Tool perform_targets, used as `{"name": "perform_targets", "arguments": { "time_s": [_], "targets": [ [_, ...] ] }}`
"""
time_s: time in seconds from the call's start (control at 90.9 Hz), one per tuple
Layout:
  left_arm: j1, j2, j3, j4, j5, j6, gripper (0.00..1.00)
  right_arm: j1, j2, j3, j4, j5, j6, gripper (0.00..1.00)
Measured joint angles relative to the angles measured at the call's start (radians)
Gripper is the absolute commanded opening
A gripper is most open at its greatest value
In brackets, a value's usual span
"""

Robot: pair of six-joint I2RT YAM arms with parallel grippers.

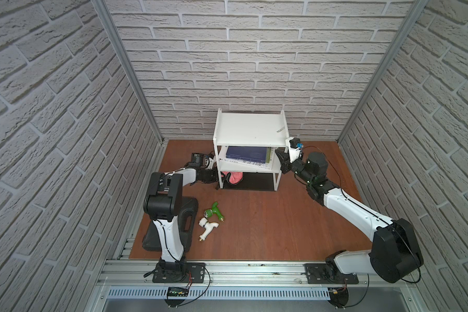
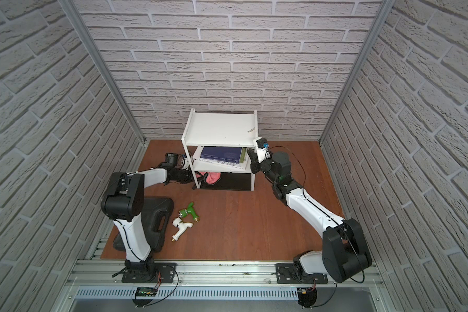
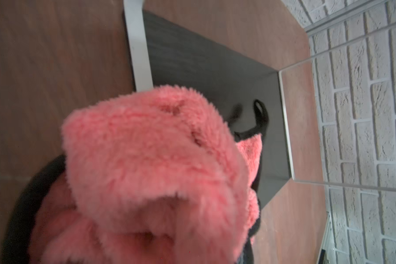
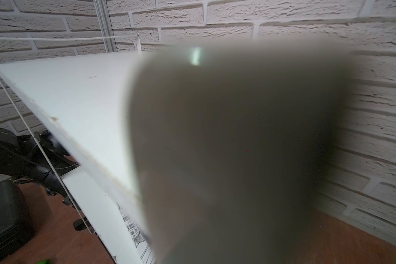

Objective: Wipe the bookshelf clean with a cloth
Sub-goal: Wipe the dust from the shelf.

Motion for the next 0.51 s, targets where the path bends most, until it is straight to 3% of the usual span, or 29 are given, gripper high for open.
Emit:
{"name": "perform_targets", "arguments": {
  "time_s": [0.22, 0.506],
  "targets": [
    [0.114, -0.275, -0.162, -0.096, -0.134, -0.005, 0.0, 0.0, -0.004, -0.029, 0.045, -0.011, -0.005, 0.03],
    [0.089, -0.592, -0.27, -0.097, -0.329, -0.066, 0.0, -0.005, -0.008, -0.093, 0.167, -0.065, -0.007, 0.11]
  ]
}}
